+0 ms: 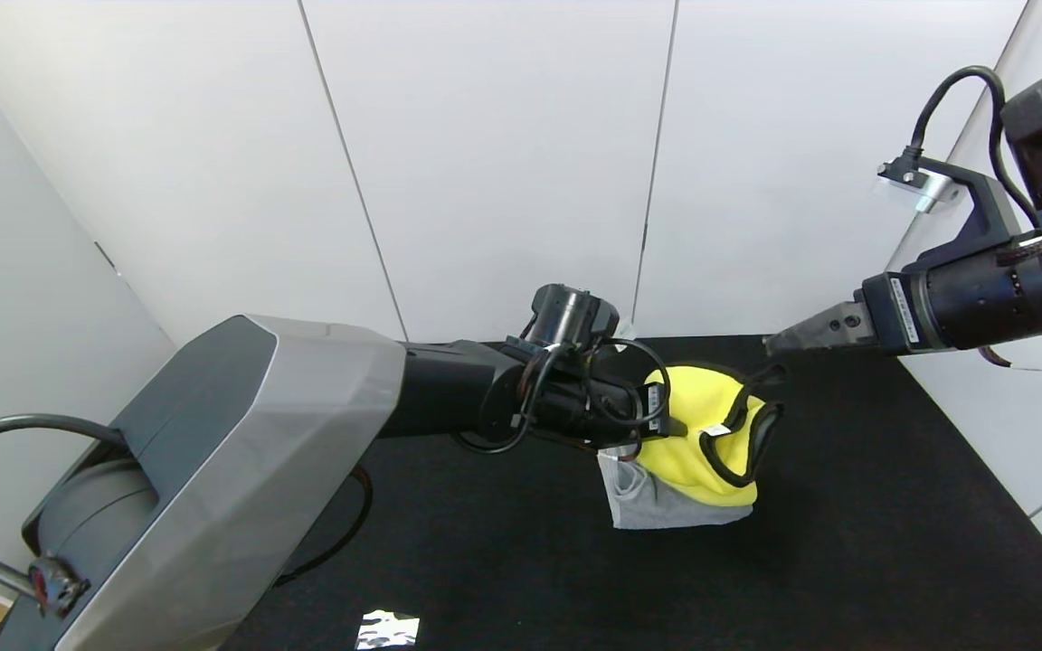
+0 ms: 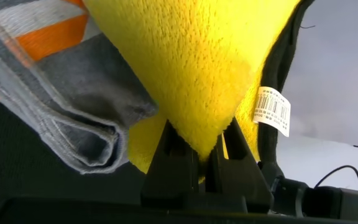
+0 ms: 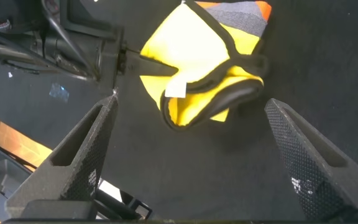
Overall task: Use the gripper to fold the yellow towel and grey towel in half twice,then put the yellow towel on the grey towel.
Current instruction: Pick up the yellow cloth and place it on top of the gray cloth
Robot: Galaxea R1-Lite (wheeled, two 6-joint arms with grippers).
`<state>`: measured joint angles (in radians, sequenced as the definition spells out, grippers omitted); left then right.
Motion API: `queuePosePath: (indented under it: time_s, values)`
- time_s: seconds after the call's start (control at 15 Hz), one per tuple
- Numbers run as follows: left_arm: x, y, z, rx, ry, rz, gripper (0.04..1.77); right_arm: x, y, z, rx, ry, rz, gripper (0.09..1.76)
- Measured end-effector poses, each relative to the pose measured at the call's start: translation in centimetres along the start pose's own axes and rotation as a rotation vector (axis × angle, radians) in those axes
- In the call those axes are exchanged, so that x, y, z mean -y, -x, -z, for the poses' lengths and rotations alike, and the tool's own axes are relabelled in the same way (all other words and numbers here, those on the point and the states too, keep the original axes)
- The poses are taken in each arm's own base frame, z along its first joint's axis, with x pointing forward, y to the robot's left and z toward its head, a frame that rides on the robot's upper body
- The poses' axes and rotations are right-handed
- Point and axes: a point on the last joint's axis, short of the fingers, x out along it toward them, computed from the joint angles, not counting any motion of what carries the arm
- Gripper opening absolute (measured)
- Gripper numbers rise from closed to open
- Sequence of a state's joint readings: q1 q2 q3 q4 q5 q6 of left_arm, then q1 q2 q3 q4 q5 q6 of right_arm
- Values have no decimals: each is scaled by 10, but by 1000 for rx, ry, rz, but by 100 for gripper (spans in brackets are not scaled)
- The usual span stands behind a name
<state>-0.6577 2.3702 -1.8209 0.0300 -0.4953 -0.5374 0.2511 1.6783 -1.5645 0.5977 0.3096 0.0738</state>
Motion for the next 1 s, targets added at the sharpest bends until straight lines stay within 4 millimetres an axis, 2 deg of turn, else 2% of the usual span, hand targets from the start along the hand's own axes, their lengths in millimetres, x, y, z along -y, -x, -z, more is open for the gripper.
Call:
queuePosePath:
  time_s: [0.4, 0.47, 0.53, 0.73, 1.0]
  values:
    - [-19, -2, -1, 16, 27, -56, 19, 1, 0, 0, -1, -2, -4, 171]
    - [-22, -4, 0, 16, 32, -62, 27, 0, 0, 0, -2, -2, -18, 171]
    - [-23, -4, 0, 14, 33, -63, 45, 1, 0, 0, -2, -3, -27, 171]
    - [-25, -4, 0, 13, 31, -66, 86, 2, 0, 0, -2, -5, -26, 171]
    - [-22, -1, 0, 10, 30, -68, 120, 2, -1, 0, -2, -5, -26, 171]
